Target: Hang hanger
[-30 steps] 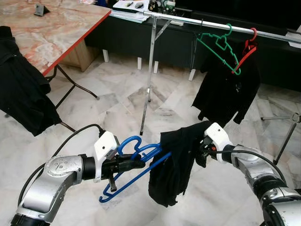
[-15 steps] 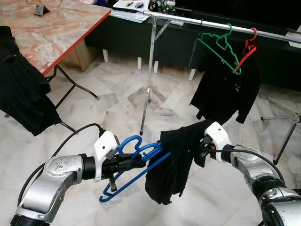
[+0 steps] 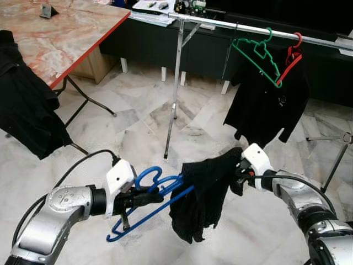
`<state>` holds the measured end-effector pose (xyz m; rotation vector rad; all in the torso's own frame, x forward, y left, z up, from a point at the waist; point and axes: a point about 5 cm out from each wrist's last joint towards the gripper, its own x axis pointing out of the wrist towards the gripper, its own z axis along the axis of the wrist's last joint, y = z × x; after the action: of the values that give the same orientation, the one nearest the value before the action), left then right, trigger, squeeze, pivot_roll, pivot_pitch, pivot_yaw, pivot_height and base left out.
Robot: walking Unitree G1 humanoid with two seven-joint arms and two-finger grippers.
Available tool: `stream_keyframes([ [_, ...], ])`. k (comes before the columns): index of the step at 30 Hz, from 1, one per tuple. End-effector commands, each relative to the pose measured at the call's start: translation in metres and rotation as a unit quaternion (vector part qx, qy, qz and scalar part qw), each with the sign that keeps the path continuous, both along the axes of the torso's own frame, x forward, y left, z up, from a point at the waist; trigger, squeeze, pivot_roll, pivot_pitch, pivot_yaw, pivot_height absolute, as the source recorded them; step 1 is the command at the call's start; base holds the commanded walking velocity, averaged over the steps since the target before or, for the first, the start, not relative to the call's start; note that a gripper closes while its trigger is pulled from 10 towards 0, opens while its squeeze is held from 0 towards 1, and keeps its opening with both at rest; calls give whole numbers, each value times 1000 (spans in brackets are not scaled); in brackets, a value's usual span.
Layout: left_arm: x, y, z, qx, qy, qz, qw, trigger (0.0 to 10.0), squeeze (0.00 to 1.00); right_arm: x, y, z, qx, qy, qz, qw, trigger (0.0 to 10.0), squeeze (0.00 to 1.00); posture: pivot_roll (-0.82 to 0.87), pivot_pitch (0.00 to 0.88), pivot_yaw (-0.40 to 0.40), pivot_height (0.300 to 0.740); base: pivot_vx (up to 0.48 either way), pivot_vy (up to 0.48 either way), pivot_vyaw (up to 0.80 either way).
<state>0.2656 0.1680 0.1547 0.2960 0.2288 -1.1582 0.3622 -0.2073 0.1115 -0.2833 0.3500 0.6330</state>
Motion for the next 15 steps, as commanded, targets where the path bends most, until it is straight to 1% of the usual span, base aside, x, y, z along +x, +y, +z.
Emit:
stream_keyframes([
  [1, -4, 0, -2, 9, -3, -12, 1000, 0, 0, 0, -9, 1, -4, 2, -17, 1000, 0, 0, 32, 186, -98, 740, 0, 0, 0],
  [4, -5, 3, -4, 11, 0, -7, 1000, 0, 0, -1, -11, 2, -5, 2, -20, 1000, 0, 0, 32, 186, -99, 740, 0, 0, 0],
  [6, -6, 6, -7, 21, 5, -2, 1000, 0, 0, 0, -14, 3, -4, -1, -28, 1000, 0, 0, 36, 185, -98, 740, 0, 0, 0],
  [7, -7, 10, -12, 35, 10, 6, 999, 0, 0, 0, -18, 5, -6, -3, -36, 999, 0, 0, 36, 185, -98, 740, 0, 0, 0],
  [8, -7, 10, -12, 35, 10, 6, 999, 0, 0, 0, -18, 5, -6, -3, -36, 999, 0, 0, 36, 185, -98, 740, 0, 0, 0],
  [12, -8, 18, -23, 64, 21, 24, 997, 0, 0, 0, -27, 9, -11, -8, -53, 999, 0, 0, 35, 185, -99, 740, 0, 0, 0],
  [13, -8, 18, -23, 64, 21, 24, 997, 0, 0, 0, -27, 9, -11, -8, -53, 999, 0, 0, 35, 185, -99, 740, 0, 0, 0],
  [14, -9, 23, -30, 87, 26, 31, 995, 0, 0, 0, -31, 10, -16, -9, -60, 998, 0, 0, 35, 185, -99, 740, 0, 0, 0],
  [15, -10, 24, -33, 96, 27, 33, 995, 0, 0, 0, -32, 10, -17, -9, -63, 998, 0, 0, 35, 185, -99, 740, 0, 0, 0],
])
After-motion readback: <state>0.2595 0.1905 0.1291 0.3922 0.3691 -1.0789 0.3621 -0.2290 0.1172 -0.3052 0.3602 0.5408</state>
